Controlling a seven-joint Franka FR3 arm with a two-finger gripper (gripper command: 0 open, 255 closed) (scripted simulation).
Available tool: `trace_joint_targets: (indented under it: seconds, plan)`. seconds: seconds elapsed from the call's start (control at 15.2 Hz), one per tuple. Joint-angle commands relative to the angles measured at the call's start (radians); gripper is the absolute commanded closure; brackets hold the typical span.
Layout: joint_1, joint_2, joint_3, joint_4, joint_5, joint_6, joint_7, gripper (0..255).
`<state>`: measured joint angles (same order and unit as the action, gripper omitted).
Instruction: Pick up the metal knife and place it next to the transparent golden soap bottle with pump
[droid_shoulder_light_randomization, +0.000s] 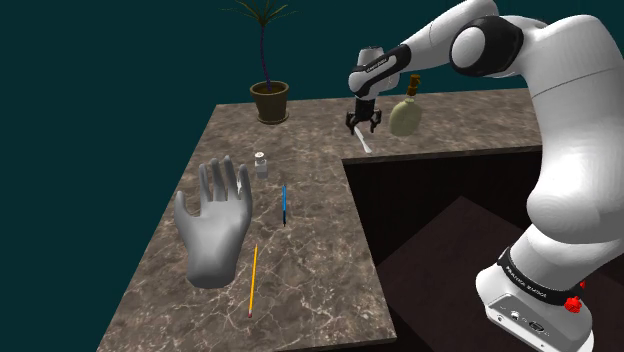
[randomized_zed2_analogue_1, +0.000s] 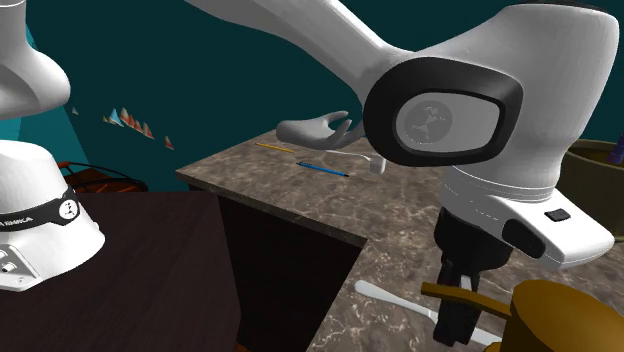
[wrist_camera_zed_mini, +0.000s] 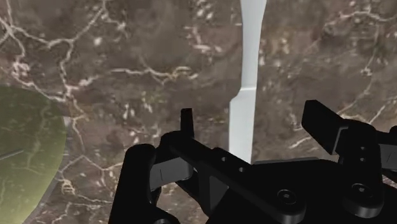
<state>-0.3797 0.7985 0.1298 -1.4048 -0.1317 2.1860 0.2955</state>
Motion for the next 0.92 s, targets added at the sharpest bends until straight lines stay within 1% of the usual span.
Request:
trace_joint_targets:
  seconds: [0.0, 0.07, 0.33, 0.86]
  plan:
    - [0.0, 0.0, 0.0, 0.0, 0.0, 0.0, 0.0, 0]
    - [0.0, 0.0, 0.0, 0.0, 0.0, 0.0, 0.0, 0]
    - [-0.003, -0.068, 0.007, 0.017, 0.009, -0.084, -0.005, 0]
    - [-0.003, -0.068, 0.007, 0.016, 0.009, -0.084, -0.005, 0]
